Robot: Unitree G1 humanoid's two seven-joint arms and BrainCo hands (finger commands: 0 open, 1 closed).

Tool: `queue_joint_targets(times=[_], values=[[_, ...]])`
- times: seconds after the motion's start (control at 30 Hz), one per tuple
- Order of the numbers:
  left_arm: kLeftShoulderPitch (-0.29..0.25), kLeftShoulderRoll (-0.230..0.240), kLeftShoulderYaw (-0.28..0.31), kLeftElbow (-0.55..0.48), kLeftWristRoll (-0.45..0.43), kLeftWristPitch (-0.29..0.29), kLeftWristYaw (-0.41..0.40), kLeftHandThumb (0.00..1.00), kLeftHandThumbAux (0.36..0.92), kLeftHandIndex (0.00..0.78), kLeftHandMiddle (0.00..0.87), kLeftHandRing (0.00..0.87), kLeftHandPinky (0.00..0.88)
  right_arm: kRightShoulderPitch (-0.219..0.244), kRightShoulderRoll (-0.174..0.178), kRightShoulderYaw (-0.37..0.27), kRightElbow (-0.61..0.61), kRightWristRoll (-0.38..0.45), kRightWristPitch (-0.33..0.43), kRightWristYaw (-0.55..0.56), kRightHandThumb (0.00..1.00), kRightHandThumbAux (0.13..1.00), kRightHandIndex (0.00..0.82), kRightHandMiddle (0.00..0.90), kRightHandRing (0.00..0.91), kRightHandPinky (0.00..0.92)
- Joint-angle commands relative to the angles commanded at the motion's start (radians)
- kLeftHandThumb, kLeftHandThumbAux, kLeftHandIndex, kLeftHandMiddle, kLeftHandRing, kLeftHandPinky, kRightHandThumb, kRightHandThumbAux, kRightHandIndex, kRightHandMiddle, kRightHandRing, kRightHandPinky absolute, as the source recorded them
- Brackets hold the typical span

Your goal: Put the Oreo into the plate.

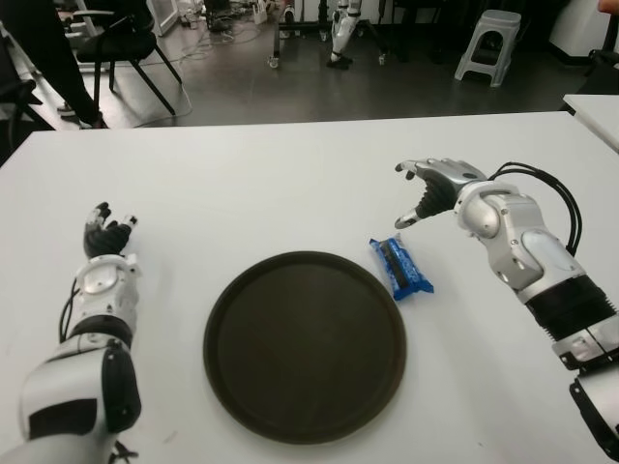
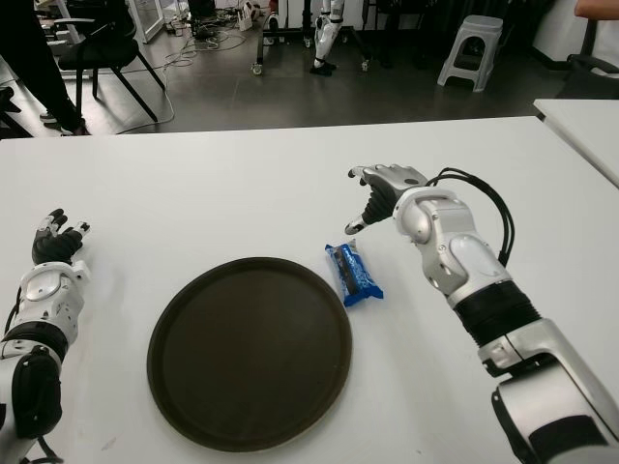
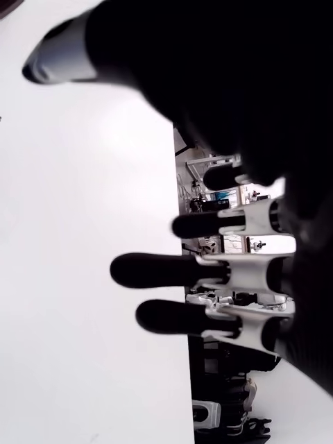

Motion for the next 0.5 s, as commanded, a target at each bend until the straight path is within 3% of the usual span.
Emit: queue_joint_targets(times=[0.23,0.5], values=[[0.0,0.001,0.002,0.001,-0.001,0.001,0.0,0.0,0.798,0.0,0.0,0.0,0.035,0.007,-0.003,-0.007,0.002,0.001,-0.012,-0.01,0.095,0.612,0.0,0.018,0.089,0.159],[0.001,0.003,-0.001,0.001,0.002,0.004,-0.002,0.0,0.794,0.0,0.0,0.0,0.029,0.011,0.0,-0.012,0.004,0.004,-0.022,-0.012,0.098,0.614,0.0,0.031,0.055,0.099]])
